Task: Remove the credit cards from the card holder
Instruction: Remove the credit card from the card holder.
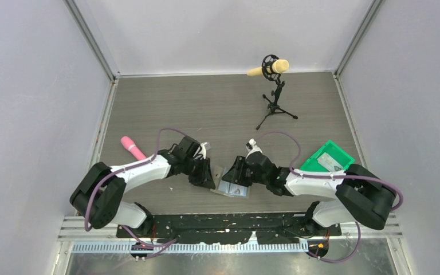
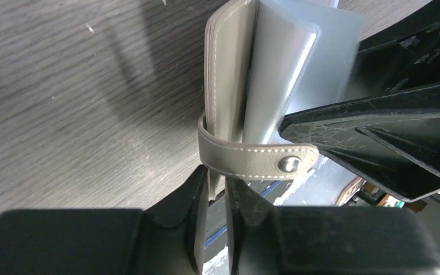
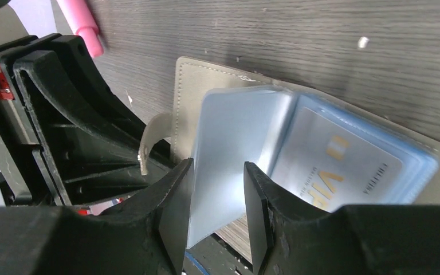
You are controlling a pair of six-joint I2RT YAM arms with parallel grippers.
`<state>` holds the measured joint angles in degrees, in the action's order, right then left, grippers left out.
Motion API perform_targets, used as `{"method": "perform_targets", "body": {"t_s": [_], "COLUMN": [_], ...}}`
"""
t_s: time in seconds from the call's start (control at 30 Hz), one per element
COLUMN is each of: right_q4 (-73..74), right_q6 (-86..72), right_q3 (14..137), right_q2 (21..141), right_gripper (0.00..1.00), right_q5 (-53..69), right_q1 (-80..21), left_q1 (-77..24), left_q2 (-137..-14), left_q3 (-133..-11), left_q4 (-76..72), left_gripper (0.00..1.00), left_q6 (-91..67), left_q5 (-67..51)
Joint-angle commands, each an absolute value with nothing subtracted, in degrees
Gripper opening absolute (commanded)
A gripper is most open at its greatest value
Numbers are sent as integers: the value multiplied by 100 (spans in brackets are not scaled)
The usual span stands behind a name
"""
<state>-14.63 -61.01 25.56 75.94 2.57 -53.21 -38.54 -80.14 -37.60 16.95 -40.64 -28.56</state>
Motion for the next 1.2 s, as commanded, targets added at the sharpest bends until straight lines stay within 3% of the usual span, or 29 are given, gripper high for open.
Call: {"method": "perform_targets", "body": {"t_s": [0.0, 0.63, 0.93, 1.17], "right_q4": [-2117, -1792, -1094, -834], "right_q6": [-5943, -5780, -5434, -5238], "right_q3": [2930, 3474, 3438, 3174], "right_q2": [7817, 8572, 7996, 7471], "right_gripper": [45, 44, 31, 28], "right_q5": [654, 549, 171, 21], "right_q1": [-5355, -5396, -5396, -5392], "left_q1": [-3833, -3190, -3265, -3568], "left_q2": [-7706, -6314, -5962, -6094], "left_q3": [-3623, -3740, -4032, -4173], "left_q4": [1759, 2671, 2379, 1996], "left_gripper": [21, 32, 32, 31], "left_q6": [-4244, -4241, -4202, -4246], "left_q5": [-2852, -2549, -3224, -3329]}}
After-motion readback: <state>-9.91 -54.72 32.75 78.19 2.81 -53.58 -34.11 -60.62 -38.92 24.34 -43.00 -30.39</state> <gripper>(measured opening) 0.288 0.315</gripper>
